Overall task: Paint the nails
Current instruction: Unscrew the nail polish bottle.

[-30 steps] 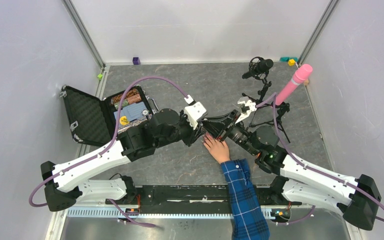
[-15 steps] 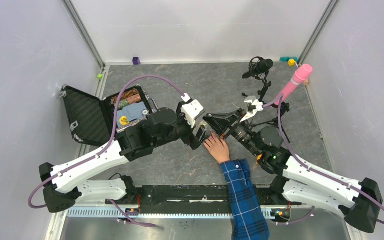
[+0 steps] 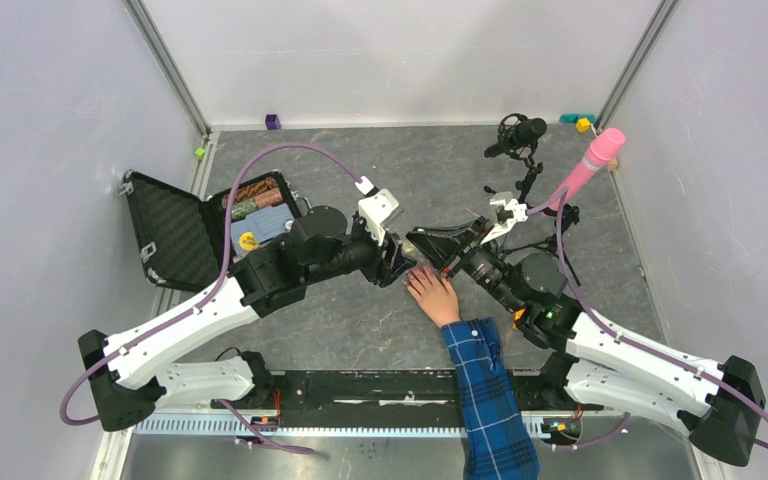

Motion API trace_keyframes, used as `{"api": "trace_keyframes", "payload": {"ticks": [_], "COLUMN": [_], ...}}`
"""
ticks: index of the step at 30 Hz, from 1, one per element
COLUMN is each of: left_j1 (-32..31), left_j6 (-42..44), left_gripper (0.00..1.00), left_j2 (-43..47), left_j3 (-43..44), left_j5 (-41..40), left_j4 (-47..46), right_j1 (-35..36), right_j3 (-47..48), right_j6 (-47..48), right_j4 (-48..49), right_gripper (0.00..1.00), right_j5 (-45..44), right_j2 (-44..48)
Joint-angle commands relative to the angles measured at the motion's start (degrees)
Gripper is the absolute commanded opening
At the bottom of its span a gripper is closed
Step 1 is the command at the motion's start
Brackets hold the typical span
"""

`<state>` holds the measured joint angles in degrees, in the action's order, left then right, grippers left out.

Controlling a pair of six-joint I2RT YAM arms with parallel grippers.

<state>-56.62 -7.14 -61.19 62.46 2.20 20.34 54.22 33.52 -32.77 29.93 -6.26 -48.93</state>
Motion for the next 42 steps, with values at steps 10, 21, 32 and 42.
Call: {"api": "trace_keyframes", "payload": {"ticks": [10,21,32,42], "left_j1": [1.4,3.2,4.9,4.9], "left_j6": [-4.4,-2.8,3.5,4.9], "left_gripper": [0.32,0.02,0.02,0.02], "left_j2": [-1.0,-1.0,-0.7,0.4], "left_j3": [-0.5,0.4,4.2,3.7], "left_j5": [5.9,7.8,28.4,42.8], "left_j4": [-4.8,-3.0,1.7,0.8], "right_j1": [-0.2,-2.1,-9.7,-11.3], "right_j3": [0.7,0.0,-1.6,-4.0], "right_j6": [-0.8,0.8,4.6,-0.2], "right_j4": [4.2,2.7,6.3,18.8], "right_gripper": [0.0,0.0,0.0,0.0], "right_j5": [0.6,4.6,28.4,44.2], "right_j2": [-0.9,-1.4,-0.9,-2.6]}}
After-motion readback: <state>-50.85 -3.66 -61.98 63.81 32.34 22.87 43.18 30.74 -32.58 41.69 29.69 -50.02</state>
